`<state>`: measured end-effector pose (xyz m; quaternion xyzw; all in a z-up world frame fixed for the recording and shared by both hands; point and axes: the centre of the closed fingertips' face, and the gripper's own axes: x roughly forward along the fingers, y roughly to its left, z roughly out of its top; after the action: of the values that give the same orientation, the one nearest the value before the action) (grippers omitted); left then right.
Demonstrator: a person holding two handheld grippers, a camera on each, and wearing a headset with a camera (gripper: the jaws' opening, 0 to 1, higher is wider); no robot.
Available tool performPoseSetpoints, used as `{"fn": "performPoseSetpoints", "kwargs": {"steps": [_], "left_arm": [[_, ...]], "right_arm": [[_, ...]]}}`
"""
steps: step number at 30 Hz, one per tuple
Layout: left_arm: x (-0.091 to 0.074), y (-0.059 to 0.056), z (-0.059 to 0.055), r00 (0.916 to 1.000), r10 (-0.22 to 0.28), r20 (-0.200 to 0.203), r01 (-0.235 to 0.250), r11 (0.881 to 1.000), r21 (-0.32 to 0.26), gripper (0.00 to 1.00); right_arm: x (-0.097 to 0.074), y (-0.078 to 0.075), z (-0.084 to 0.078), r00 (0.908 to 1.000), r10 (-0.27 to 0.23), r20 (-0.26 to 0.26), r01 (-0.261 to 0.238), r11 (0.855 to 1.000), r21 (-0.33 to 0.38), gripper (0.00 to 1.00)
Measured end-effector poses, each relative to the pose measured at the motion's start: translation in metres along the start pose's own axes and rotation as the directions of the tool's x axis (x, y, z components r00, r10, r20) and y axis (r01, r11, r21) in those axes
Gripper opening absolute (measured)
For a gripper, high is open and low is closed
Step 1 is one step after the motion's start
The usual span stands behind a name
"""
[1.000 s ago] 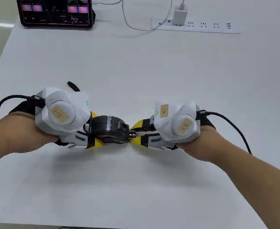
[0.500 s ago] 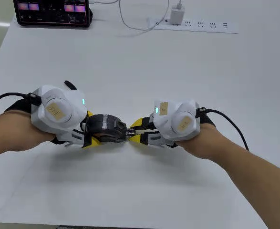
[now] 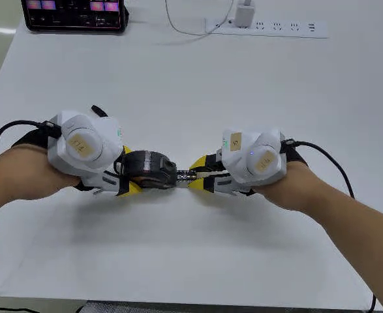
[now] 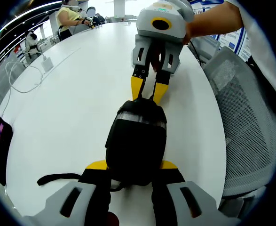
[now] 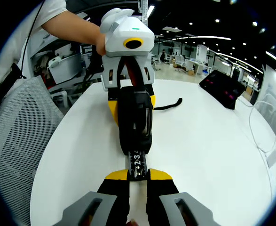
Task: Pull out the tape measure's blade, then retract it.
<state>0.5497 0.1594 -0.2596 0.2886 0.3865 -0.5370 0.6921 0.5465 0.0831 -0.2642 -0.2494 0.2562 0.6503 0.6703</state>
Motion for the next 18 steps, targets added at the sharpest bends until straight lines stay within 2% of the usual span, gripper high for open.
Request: {"fn": "performPoseSetpoints", "kwargs": {"steps": [18], "left_arm": [[0.0,-0.001,-0.001,1.0,-0.003,-0.005,0.003,1.0,0.008,0.28]], "right_arm": [[-0.014,0.0,-0.014,0.9991,-0.013,-0.041,0.013,1.0,0.01,0.08]]}}
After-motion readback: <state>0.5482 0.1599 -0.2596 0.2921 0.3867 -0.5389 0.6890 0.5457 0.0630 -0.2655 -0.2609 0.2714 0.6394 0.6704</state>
